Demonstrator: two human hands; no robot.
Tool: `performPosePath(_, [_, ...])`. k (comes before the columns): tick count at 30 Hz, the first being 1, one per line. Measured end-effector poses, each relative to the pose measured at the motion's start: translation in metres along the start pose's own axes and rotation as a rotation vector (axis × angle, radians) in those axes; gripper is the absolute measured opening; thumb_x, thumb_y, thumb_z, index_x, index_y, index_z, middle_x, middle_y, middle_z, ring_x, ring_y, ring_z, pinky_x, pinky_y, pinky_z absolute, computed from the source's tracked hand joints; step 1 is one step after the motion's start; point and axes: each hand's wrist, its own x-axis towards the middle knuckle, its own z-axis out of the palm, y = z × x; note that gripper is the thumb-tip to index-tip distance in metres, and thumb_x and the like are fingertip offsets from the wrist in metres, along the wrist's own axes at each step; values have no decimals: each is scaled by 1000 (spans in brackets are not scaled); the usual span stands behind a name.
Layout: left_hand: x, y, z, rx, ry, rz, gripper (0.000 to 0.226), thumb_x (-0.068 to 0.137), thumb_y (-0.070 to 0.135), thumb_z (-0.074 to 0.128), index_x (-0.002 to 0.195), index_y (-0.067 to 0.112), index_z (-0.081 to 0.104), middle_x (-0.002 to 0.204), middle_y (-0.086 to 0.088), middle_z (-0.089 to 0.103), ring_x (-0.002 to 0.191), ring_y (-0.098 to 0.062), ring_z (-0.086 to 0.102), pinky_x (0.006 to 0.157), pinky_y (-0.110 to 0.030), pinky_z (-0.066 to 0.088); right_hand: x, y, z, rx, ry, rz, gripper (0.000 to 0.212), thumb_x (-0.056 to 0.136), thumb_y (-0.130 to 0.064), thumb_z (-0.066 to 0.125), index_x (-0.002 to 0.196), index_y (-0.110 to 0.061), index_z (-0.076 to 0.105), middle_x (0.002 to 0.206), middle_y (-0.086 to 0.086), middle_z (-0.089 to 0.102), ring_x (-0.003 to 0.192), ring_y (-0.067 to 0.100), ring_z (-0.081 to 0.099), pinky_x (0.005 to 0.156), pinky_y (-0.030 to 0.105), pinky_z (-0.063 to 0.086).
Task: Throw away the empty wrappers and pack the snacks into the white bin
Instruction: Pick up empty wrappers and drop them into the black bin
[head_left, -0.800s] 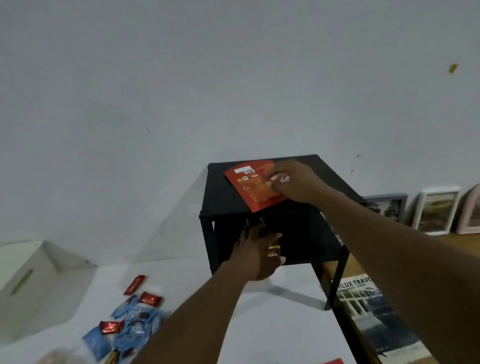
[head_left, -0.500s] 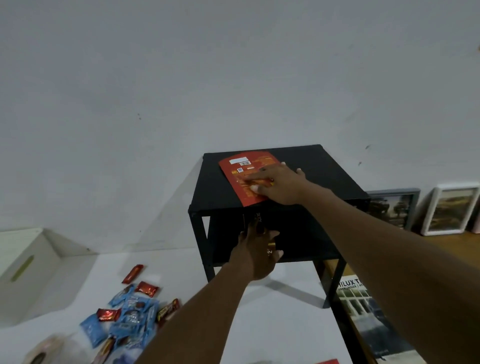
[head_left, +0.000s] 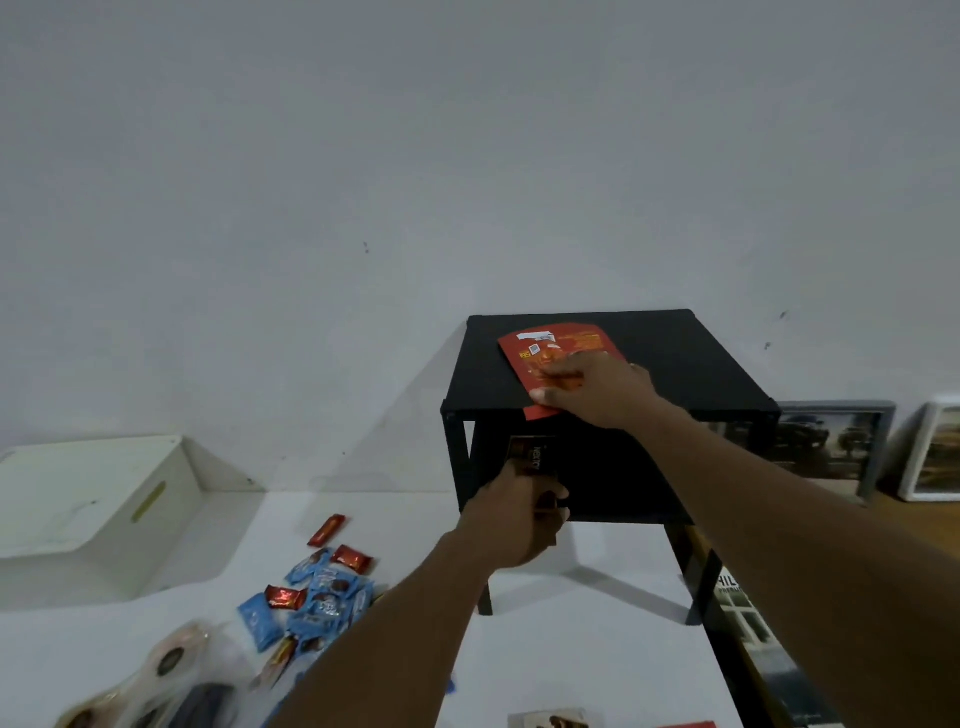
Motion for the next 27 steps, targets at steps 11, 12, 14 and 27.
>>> performPosePath(11, [-101,-17,-61,40,21,65,32,84,33,58,114,36,69,119,0,58,100,-22,61,85,-34,54,-60,-64,17,44,203,29,30,90,-39,64,120,-41,66,129,-3,65,113,24,60,99,51,47])
performPosePath(12, [-112,-18,-66,31,18,83,32,85,31,58,114,35,69,118,0,60,99,-21,61,85,-33,54,-66,-76,18,52,214,23,30,89,-40,64,120,-41,66,128,-3,65,110,23,62,96,50,50])
performPosePath(14, [-138,-21,-80,16,8,96,31,85,30,59,114,33,70,117,-1,62,98,-20,61,86,-36,56,-75,-104,21,44,225,6,31,88,-41,65,120,-40,66,125,-2,67,104,22,64,92,49,53])
performPosePath(27, [-418,-240,-258,49,376,-385,27,86,30,61,110,34,73,111,10,64,101,-14,60,89,-31,50,-113,-460,138,175,-18,-399,20,78,-43,72,98,-43,73,98,-12,71,95,17,62,84,38,50])
